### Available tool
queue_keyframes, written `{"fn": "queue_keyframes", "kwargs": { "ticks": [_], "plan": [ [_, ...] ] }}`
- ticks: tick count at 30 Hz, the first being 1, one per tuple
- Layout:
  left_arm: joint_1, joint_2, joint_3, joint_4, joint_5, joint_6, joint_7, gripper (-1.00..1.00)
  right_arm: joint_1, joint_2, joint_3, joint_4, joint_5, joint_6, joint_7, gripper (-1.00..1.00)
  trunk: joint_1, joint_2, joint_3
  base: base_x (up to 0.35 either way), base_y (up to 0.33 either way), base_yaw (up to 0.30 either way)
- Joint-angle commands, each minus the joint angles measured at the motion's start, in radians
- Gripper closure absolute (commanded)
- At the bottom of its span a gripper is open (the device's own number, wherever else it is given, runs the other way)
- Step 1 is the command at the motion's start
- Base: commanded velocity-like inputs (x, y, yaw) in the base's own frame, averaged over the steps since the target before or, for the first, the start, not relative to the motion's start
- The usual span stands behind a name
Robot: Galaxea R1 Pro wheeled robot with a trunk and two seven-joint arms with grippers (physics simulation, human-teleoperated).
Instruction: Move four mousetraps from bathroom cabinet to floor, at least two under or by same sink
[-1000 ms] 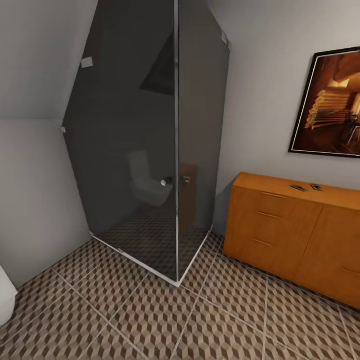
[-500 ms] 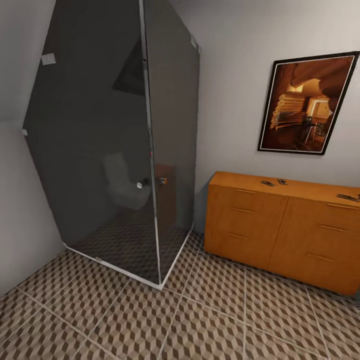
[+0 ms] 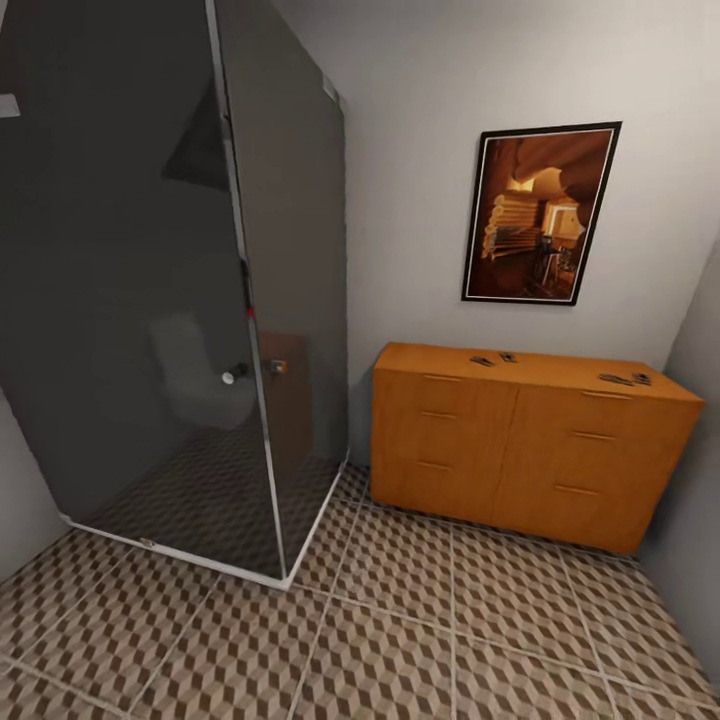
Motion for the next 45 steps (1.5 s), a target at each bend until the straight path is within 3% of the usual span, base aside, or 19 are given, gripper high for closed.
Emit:
{"fn": "queue_keyframes", "kwargs": {
  "ticks": [1, 24, 36, 45],
  "plan": [
    [0.000, 0.000, 0.001, -0.001, 0.000, -0.002, -0.001, -1.00, 0.000, 0.000, 0.000, 0.000, 0.003, -0.002, 0.000, -1.00, 0.000, 0.000, 0.000, 0.000, 0.000, -0.277],
    [0.000, 0.000, 0.001, 0.001, 0.000, -0.001, -0.001, -1.00, 0.000, 0.000, 0.000, 0.001, 0.003, -0.002, 0.000, -1.00, 0.000, 0.000, 0.002, 0.000, -0.008, -0.254],
    [0.000, -0.008, 0.002, 0.002, -0.001, -0.001, 0.001, -1.00, 0.000, 0.000, 0.000, 0.001, 0.003, -0.002, 0.001, -1.00, 0.000, 0.000, 0.002, 0.005, -0.239, -0.237],
    [0.000, -0.007, 0.002, 0.002, 0.000, -0.001, 0.001, -1.00, 0.000, 0.000, 0.000, 0.001, 0.003, -0.002, 0.000, -1.00, 0.000, 0.000, 0.002, 0.148, -0.234, -0.042]
  ]
}}
